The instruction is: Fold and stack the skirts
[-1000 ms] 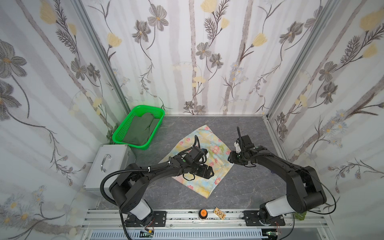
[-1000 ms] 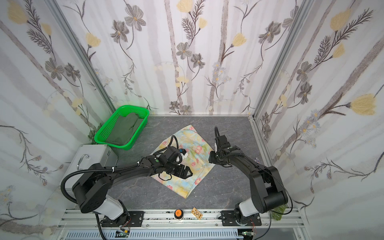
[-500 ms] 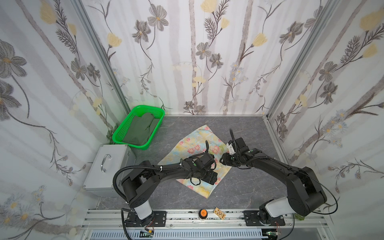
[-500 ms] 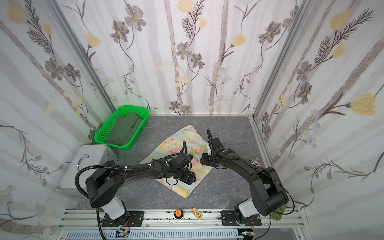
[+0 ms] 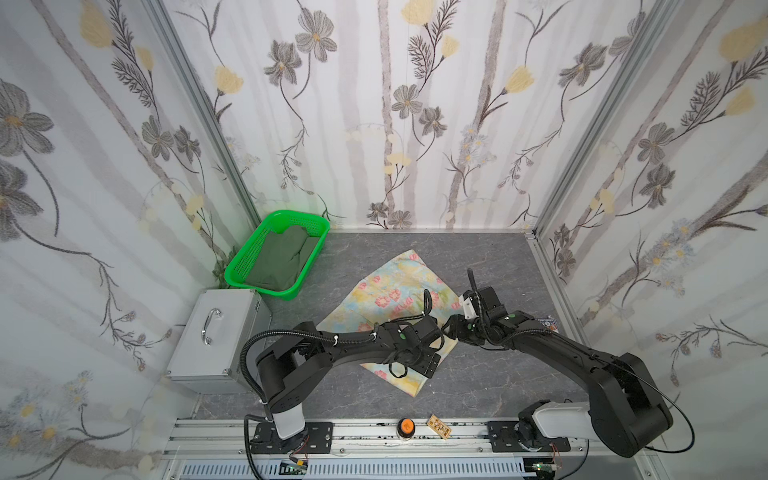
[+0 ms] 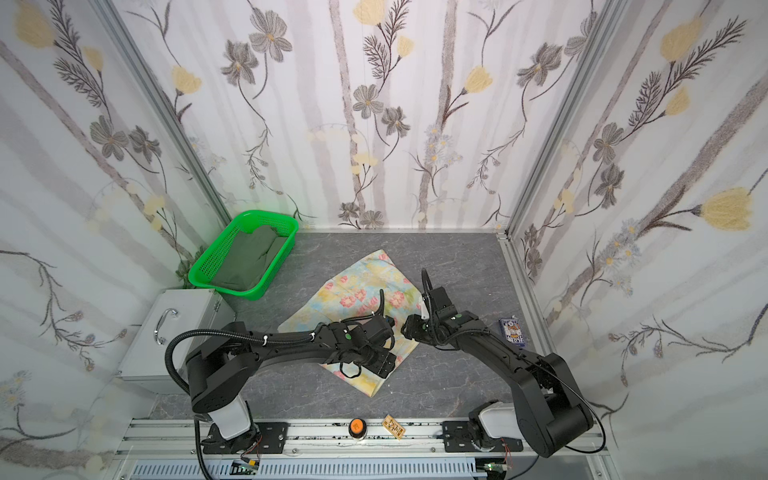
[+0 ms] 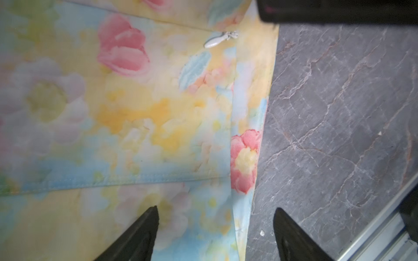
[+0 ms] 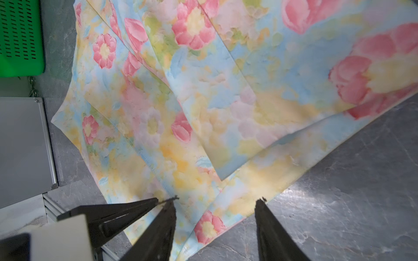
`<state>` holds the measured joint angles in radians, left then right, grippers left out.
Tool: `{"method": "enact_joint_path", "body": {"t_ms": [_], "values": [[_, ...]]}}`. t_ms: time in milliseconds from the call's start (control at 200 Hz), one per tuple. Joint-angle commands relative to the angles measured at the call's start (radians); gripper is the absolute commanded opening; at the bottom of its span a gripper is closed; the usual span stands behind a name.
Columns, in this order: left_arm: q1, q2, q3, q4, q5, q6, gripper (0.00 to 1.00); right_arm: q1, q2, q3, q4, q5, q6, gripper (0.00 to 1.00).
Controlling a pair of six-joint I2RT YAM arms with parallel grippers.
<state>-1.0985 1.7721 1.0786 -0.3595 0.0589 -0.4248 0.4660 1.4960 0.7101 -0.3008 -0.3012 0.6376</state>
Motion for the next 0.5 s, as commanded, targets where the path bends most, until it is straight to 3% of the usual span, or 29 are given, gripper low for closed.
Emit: {"method": "enact_joint_path", "body": {"t_ms": [0, 235, 495], "values": [[-0.019, 0.01, 0.024, -0.075, -0.119, 0.006, 0.74, 0.003, -0.008, -0.005, 0.054, -0.018, 0.022, 0.57], [-0.082, 0.0, 0.026, -0.157, -0.216, 0.004, 0.6, 0.005, -0.01, -0.018, 0.07, -0.029, 0.025, 0.57], [-0.128, -0.013, 0.031, -0.177, -0.218, -0.01, 0.59, 0.011, -0.013, -0.027, 0.078, -0.034, 0.028, 0.57]]}}
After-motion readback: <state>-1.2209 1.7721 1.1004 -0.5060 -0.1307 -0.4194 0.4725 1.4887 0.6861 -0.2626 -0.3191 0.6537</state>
